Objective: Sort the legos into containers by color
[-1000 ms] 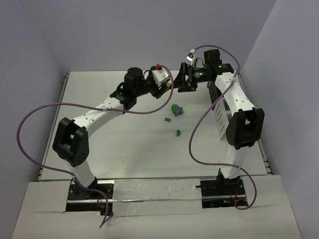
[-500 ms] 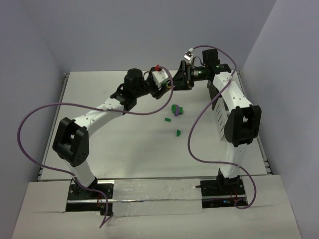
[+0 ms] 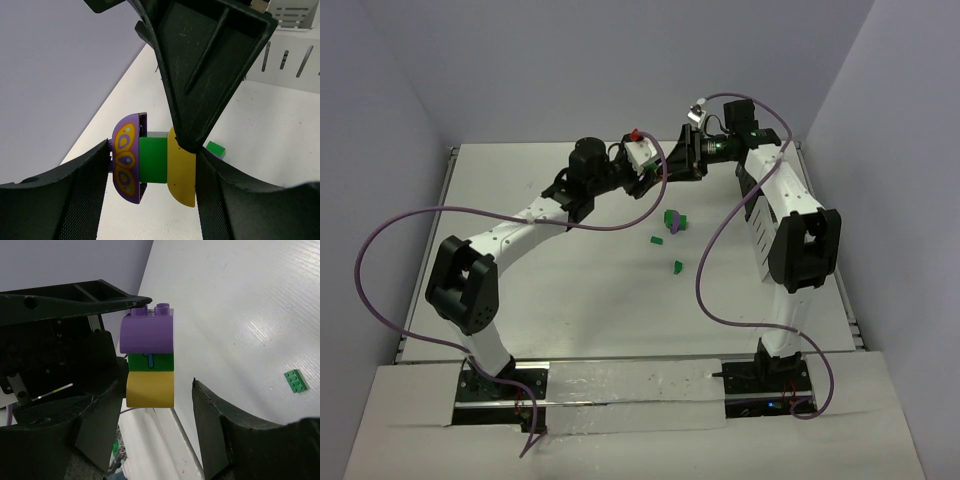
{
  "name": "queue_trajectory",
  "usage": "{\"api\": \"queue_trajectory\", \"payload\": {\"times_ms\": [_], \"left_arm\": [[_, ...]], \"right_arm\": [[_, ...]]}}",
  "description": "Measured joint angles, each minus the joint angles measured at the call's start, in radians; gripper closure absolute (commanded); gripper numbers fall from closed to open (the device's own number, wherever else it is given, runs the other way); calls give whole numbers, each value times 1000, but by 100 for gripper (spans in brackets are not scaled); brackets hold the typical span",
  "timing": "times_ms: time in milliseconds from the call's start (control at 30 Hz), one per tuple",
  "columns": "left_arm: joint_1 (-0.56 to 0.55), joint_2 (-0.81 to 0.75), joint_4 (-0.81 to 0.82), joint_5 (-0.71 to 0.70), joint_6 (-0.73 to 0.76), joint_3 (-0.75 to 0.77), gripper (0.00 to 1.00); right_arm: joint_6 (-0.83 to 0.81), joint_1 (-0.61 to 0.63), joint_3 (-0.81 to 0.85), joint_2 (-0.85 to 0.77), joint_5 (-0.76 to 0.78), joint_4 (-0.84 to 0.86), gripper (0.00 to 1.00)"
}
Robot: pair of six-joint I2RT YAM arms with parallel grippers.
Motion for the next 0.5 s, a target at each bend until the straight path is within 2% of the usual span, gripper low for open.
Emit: {"api": "queue_trajectory", "payload": {"times_ms": [67,133,200,233,300,333,400,433,500], "left_arm": [[-2,0,2,2,-3,0,94],[-4,0,3,3,-4,0,93],[-4,0,0,3,-6,0,92],[-3,0,1,3,-7,0,90],[-3,0,7,3,-9,0,68],[-3,0,10,2,-9,0,54],[-3,0,11,2,-10,0,24],[-3,0,11,2,-13,0,13],[-3,0,9,4,-23,0,2]], "right_arm": [[4,0,3,5,-1,3,45],[9,1,8,11,-8,10,56],[18,4,10,12,-18,13,68],[21,4,12,12,-18,14,80],[20,5,18,13,-18,15,95],[21,5,21,13,-18,15,99],[16,5,23,13,-18,13,100],[12,5,24,13,-18,10,100],[-9,4,29,13,-18,-1,100]]}}
